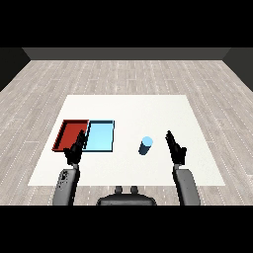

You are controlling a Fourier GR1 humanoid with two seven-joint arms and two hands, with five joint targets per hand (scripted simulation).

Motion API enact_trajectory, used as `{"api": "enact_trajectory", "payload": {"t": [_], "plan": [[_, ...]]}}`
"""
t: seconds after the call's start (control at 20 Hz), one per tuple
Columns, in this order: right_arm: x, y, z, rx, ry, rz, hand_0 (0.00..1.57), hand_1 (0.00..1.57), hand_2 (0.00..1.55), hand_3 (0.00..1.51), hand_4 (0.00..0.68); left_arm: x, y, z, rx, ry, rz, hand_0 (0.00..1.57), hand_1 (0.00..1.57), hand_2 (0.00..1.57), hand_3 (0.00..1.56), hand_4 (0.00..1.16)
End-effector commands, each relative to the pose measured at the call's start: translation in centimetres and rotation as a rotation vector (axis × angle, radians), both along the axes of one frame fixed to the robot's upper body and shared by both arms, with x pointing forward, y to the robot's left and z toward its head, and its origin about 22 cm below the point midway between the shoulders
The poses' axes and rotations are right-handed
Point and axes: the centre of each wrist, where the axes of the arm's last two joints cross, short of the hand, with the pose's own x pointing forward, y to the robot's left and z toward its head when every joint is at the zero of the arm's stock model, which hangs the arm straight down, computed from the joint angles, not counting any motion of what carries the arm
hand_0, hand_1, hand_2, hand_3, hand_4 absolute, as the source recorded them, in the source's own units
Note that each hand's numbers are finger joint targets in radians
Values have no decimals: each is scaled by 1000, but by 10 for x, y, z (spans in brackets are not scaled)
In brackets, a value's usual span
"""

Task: Pick the blue can and put it in the blue box

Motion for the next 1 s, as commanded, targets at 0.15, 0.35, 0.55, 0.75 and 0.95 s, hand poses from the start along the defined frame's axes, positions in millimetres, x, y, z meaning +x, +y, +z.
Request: {"api": "enact_trajectory", "payload": {"t": [0.15,0.35,0.55,0.75,0.95], "plan": [[4,-21,4,6,-42,-6,0,0,0,0,0,3,-5,-7,13,20,-41,0,0,0,0,0],[4,-2,20,211,-301,95,0,0,0,0,0,13,-26,35,-133,-392,-75,0,0,0,0,0],[4,-35,21,239,-340,131,0,0,0,0,0,1,-18,-7,-167,-427,-69,0,0,0,0,0],[16,-30,11,250,-321,144,0,0,0,0,0,-14,5,-21,-177,-448,-66,0,0,0,0,0],[5,-13,9,255,-336,141,0,0,0,0,0,-3,-4,-14,-165,-457,-66,0,0,0,0,0]]}}
